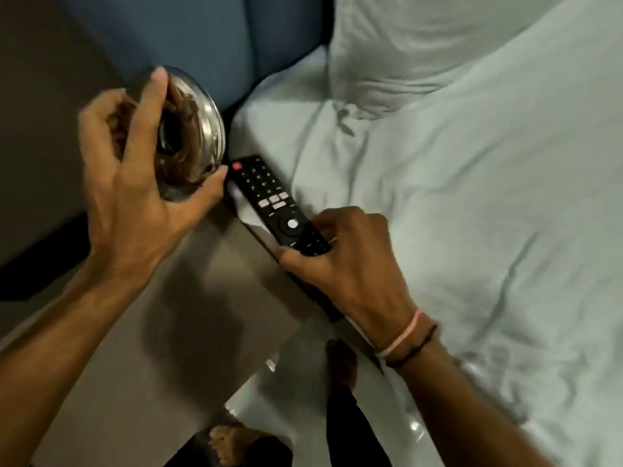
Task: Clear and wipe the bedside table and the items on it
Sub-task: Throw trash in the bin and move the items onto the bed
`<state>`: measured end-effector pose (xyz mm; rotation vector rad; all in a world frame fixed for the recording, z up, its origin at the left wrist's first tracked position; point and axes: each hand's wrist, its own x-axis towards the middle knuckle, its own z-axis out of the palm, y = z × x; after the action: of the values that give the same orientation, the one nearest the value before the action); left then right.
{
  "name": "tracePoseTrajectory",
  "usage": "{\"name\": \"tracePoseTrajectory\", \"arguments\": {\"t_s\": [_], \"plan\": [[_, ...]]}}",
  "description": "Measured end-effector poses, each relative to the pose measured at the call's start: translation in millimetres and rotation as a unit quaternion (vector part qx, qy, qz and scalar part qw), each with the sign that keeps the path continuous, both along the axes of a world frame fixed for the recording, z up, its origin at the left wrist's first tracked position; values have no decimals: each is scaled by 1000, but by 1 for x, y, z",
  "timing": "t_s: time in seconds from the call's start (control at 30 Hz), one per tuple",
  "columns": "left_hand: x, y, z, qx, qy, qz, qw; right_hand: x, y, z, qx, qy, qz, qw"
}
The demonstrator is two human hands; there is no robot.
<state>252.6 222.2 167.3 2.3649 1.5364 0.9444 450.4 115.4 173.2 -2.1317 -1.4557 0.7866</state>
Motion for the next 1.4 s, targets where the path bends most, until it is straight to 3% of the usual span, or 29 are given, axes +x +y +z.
{"name": "tracePoseTrajectory", "arguments": {"t_s": [0.13,0.33,0.47,0.6,0.67,0.73,0.83,0.97,1.17,1.27,1.4], "plan": [[78,7,14,-2,4,-75,997,73,-15,23,24,-40,-169,985],[234,-15,-9,-48,101,-228,967,200,-66,-2,-42,-71,-415,906],[303,-52,-47,-55,184,-299,935,245,-111,-31,-102,-84,-495,859],[331,-75,-80,-50,240,-312,918,256,-133,-53,-158,-98,-499,846],[334,-78,-90,-31,244,-306,920,255,-135,-60,-158,-134,-485,849],[326,-76,-91,-21,231,-295,927,247,-131,-61,-131,-224,-463,848],[295,-62,-85,-11,212,-271,939,227,-112,-53,-31,-297,-434,850],[229,-32,-77,-13,218,-173,960,182,-63,-42,132,-210,-300,921],[92,-20,-75,1,205,-63,977,68,19,-41,214,-96,-60,970],[12,-36,-94,33,209,-19,977,2,53,-54,198,-39,60,978],[-80,-67,-126,-10,255,76,964,-85,97,-90,113,-21,204,972]]}}
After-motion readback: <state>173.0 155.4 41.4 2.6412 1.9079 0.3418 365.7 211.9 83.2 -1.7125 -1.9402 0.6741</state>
